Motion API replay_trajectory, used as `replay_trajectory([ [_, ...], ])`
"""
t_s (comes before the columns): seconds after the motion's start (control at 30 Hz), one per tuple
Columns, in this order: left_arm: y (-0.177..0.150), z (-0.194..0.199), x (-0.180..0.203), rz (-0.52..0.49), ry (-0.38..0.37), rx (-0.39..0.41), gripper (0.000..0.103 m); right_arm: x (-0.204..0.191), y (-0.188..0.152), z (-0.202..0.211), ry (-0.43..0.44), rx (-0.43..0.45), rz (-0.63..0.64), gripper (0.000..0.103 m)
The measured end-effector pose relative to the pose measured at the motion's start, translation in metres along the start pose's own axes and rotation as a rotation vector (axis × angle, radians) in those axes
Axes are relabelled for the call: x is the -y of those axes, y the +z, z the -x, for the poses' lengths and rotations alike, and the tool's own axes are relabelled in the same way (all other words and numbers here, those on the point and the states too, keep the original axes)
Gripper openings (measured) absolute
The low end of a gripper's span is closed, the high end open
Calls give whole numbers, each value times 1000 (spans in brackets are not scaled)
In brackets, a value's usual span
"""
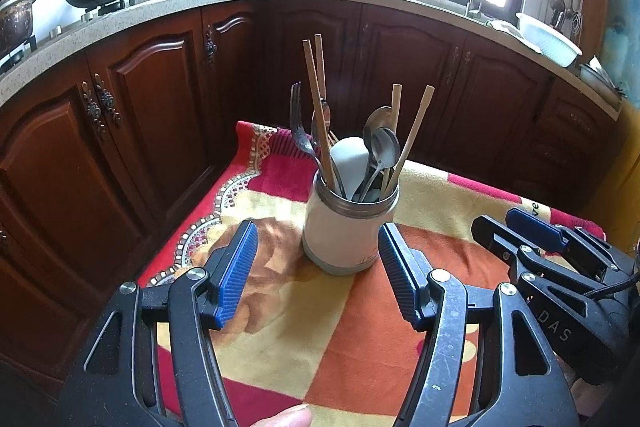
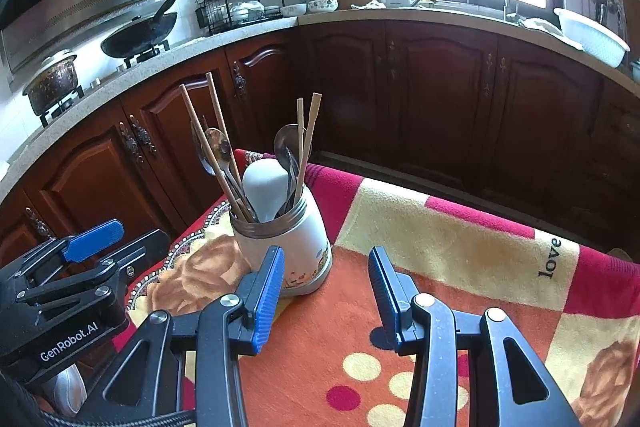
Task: Organize utensils
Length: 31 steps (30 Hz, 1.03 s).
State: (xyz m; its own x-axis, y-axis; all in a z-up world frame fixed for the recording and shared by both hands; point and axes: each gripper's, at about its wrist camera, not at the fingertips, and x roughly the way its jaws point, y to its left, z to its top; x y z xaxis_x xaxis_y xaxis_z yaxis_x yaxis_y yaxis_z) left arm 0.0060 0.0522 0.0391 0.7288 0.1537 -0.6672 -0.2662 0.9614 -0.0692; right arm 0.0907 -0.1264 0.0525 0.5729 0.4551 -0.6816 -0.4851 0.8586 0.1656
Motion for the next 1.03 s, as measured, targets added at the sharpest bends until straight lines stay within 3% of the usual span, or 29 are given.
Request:
replay_trajectory([
  [0.77,0,-2,-3,11,2,-4,63,-5,-2,-5,4,-9,3,42],
  [1.03,-3,-4,-2,-2,-20,22,63,11,-9,-8,7,-22,-27,42],
])
